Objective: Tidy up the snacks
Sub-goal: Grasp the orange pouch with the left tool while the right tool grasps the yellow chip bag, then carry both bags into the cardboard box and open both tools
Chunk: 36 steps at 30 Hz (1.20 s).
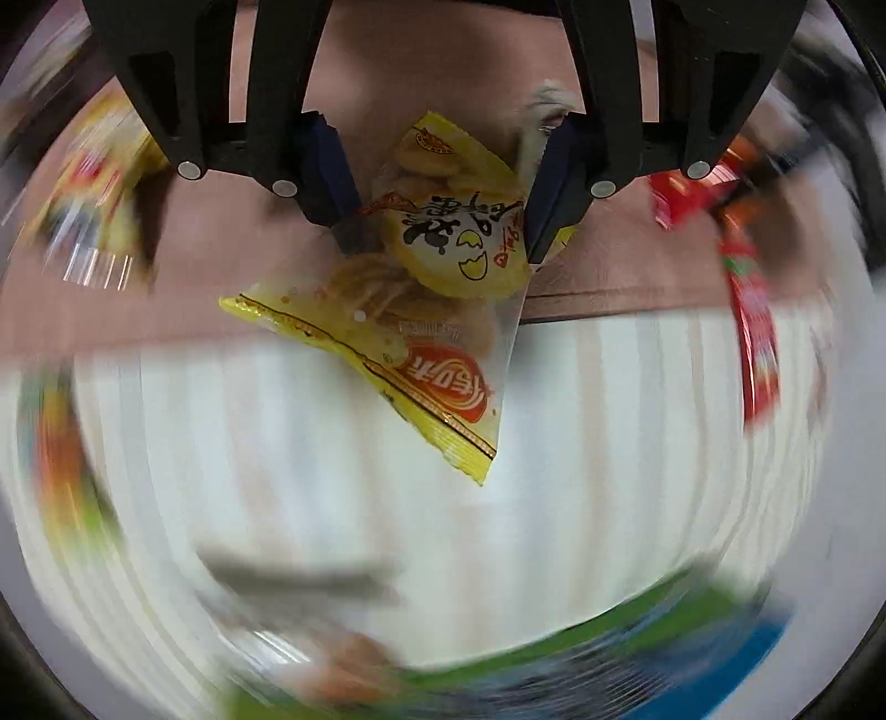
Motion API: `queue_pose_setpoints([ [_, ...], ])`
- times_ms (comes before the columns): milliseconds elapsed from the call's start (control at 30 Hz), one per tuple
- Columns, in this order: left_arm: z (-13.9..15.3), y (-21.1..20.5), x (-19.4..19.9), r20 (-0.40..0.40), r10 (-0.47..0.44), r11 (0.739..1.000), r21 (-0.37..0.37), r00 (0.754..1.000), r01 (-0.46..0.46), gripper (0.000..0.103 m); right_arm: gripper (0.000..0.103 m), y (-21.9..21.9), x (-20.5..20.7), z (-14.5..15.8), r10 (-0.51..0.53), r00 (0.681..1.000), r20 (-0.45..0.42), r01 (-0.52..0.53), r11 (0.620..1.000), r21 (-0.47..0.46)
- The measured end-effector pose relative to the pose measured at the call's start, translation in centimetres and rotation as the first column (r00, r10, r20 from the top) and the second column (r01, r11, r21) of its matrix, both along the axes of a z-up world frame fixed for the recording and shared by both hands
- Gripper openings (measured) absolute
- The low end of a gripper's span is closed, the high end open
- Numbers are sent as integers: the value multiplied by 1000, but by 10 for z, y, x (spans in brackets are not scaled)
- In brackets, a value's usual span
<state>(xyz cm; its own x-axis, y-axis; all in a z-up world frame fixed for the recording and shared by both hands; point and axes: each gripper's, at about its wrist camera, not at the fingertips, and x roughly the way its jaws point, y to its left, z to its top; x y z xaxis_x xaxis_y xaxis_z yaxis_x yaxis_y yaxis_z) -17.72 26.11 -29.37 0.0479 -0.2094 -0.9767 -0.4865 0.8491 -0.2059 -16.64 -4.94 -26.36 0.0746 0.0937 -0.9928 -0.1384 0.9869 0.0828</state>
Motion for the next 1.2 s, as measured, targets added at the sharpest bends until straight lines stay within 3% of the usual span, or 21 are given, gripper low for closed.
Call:
queue_pose_setpoints([
  [100,-5,4,9,-20,22,1000,-15,1000,-23,71,63,16,5,3,83,996,28,-81,995,-55],
  [167,-9,14,6,-20,25,1000,-16,999,-25,72,79,8,8,2,12,1000,-3,-12,1000,24],
  [300,-12,18,5,-23,0,1000,-1,1000,0,72,80,-22,6,-8,-188,977,-97,203,963,179],
  [500,-19,3,-13,-20,-38,997,59,999,39,72,79,-35,19,-19,-344,933,-103,358,913,195],
  [567,-18,-1,-14,-18,-41,997,69,999,42,72,65,-34,22,-22,-313,946,-85,322,935,146],
  [667,-16,-7,-16,-11,-54,996,66,998,54,72,56,-22,19,-12,-128,991,-44,131,988,76],
  [733,-11,-9,-11,-10,-57,997,52,998,58,72,55,-20,10,-7,-33,998,-45,33,999,19],
  [900,-16,-12,-17,-15,-75,996,48,997,76,72,56,-33,-10,-9,56,989,-139,-56,998,0],
  [1067,-27,-27,-17,-22,-90,992,82,996,91,72,71,-41,-12,-11,-9,993,-119,13,999,31],
  [1200,-19,-31,-22,-14,-72,990,119,997,73,50,69,-47,-13,-18,-77,994,-76,79,997,18],
])
